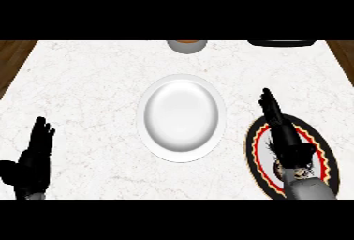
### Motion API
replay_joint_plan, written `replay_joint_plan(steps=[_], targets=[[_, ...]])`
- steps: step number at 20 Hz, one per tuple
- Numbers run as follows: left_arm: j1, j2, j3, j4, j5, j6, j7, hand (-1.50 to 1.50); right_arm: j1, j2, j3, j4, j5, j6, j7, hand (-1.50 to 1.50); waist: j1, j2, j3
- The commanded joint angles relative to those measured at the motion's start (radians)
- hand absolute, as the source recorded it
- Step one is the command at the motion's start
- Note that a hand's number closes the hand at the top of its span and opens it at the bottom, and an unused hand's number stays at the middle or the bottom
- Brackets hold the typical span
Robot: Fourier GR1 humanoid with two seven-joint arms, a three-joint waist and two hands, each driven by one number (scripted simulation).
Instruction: Pick the cupcake from the plate and place it in the plate
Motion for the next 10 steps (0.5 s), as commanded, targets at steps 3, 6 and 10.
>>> replay_joint_plan(steps=[3, 6, 10], targets=[[0.001, -0.023, -0.084, 0.016, -0.015, -0.032, 0.103, 0.0, 0.028, -0.173, -0.238, -0.116, -0.083, 0.001, 0.011, 1.5, -0.055, -0.005, -0.001], [0.044, -0.035, -0.137, 0.041, 0.01, -0.085, 0.173, 0.0, 0.021, -0.265, -0.42, -0.169, -0.123, -0.063, 0.03, 1.5, -0.111, -0.014, -0.002], [0.007, -0.051, -0.163, -0.008, 0.043, -0.129, 0.209, 0.0, 0.16, -0.286, -0.522, -0.027, 0.064, -0.323, 0.041, -1.5, -0.113, -0.005, -0.001]])
